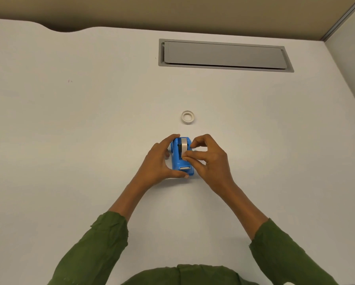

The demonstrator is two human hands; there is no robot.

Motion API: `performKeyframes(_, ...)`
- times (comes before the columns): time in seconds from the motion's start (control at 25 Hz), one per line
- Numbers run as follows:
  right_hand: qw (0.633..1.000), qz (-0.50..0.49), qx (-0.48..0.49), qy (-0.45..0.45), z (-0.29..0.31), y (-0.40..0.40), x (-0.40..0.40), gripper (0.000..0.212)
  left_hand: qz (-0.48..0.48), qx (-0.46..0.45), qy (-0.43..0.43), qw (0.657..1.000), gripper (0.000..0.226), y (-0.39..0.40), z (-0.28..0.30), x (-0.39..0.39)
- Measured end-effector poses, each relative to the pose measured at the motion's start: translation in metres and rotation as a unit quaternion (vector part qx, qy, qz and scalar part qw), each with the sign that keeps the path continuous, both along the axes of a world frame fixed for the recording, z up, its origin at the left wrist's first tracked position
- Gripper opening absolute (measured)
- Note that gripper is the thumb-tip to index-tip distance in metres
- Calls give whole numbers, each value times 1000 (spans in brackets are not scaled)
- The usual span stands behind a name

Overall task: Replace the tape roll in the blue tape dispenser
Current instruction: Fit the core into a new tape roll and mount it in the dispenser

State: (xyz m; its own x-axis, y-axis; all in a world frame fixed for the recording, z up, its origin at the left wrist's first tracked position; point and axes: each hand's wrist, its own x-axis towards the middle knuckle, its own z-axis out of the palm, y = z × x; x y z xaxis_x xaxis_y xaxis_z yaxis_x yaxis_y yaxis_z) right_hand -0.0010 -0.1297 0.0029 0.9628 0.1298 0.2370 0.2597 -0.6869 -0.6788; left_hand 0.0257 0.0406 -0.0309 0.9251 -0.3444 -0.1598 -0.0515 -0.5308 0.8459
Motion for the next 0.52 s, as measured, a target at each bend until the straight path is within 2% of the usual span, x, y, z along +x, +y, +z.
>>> performKeyframes(0.28, 993, -26, -57, -97, -7, 1, -7, 10, 12, -32, -37, 999, 105, -6, 0, 0)
performKeyframes(0.52, 991, -39, -41, -124, -9, -2, -17, 10, -4, -32, -34, 999, 102, -3, 4, -1)
